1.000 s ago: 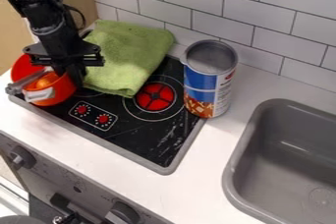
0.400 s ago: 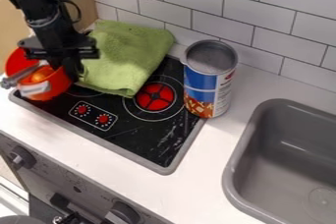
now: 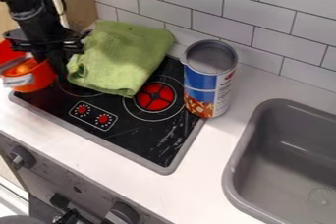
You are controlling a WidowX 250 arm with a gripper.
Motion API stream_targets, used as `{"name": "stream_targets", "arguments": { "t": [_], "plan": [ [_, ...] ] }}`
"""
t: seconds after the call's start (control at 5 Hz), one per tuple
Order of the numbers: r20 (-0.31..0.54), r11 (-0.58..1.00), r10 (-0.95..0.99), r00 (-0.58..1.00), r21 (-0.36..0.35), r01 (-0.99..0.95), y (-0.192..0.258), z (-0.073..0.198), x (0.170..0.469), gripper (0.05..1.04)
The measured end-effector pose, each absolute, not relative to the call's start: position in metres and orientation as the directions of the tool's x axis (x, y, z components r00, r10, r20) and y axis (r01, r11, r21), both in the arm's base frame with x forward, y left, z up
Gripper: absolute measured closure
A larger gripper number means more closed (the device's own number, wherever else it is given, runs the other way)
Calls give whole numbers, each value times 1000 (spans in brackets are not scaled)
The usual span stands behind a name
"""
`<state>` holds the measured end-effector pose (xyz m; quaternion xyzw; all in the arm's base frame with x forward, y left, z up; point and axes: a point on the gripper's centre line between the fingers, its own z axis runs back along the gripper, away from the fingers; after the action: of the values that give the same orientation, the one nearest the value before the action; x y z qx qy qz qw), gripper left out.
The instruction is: Move the orange pot out of the left burner
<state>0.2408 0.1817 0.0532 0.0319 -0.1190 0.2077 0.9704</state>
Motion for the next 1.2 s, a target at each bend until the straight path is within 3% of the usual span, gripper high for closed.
{"name": "stream_targets", "arguments": {
  "t": [0.4,1.2],
  "plan": [
    [249,952,277,928,63,-301,192,45,238,1027],
    [74,977,198,977,62,-203,217,30,237,1027]
  ]
}}
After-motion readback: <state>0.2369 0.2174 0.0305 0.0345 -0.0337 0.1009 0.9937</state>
